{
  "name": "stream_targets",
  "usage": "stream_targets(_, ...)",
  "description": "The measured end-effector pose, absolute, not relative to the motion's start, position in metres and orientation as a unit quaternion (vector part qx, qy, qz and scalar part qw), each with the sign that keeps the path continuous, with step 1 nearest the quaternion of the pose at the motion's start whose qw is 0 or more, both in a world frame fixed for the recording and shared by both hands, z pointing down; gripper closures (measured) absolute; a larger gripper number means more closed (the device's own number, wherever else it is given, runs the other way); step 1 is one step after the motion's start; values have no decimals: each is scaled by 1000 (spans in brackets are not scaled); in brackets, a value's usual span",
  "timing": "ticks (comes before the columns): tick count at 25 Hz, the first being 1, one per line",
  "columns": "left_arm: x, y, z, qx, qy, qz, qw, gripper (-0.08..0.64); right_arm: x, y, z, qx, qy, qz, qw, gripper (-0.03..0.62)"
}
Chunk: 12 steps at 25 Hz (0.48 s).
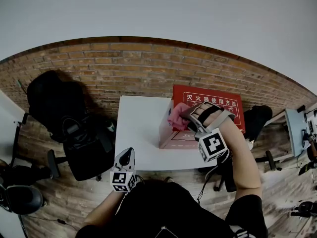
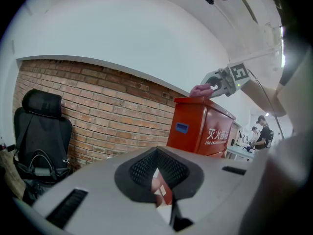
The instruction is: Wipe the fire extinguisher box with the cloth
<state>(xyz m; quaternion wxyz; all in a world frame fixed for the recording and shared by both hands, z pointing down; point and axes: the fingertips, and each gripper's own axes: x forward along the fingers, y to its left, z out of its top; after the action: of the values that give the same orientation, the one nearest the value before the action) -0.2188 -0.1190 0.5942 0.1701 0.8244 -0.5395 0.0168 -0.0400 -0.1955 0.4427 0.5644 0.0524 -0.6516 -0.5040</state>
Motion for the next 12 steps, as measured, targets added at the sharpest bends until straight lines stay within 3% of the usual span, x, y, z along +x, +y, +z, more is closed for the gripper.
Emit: stream_targets(12,-215,-114,597,830,-530,21,173,541,-39,-176,444,53,-659,-499,560,484)
